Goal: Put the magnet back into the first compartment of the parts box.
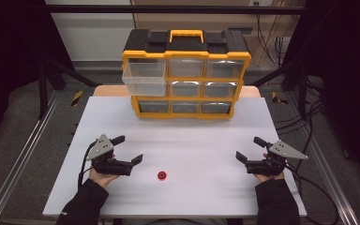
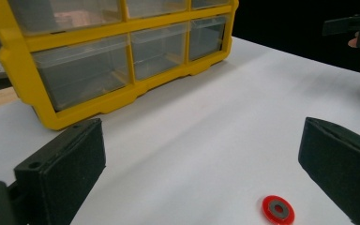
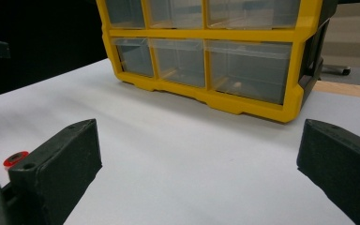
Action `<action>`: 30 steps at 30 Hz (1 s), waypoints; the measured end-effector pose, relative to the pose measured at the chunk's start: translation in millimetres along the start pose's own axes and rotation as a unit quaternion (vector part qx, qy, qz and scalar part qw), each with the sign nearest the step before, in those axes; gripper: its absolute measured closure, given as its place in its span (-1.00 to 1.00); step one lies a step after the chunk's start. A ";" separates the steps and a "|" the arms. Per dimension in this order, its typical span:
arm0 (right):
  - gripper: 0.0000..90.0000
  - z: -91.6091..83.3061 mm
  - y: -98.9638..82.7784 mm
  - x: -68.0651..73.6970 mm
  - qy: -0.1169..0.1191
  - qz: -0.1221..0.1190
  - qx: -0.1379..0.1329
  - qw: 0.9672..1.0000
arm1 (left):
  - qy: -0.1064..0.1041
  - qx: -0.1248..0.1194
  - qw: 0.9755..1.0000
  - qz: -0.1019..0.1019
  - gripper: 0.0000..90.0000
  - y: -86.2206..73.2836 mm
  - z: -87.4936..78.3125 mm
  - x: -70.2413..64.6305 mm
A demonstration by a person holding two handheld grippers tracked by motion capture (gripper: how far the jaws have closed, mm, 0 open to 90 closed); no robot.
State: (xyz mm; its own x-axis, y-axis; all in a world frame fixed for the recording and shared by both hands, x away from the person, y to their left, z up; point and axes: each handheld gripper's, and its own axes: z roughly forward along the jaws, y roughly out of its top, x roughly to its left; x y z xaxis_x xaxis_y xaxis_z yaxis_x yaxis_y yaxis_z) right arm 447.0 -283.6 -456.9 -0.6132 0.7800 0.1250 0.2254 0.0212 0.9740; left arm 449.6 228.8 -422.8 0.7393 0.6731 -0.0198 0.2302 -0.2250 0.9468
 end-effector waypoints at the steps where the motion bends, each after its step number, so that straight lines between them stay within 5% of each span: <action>1: -0.99 0.0 0.0 0.0 0.002 0.000 0.000 1.000 | -0.001 0.002 1.000 0.001 -0.99 -0.1 1.3 -1.4; 30: -0.99 1.0 -0.6 0.1 0.004 -0.002 0.004 1.000 | -0.036 0.077 0.996 0.009 -0.99 -9.6 40.2 -34.5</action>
State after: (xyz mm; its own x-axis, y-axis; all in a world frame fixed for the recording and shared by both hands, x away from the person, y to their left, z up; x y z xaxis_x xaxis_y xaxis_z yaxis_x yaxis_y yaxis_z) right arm 447.5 -282.8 -457.7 -0.6196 0.7752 0.1232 0.2294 0.0288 0.9729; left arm 447.4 179.4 -444.1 0.7861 0.6173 -0.0310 0.3067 -0.3460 0.8867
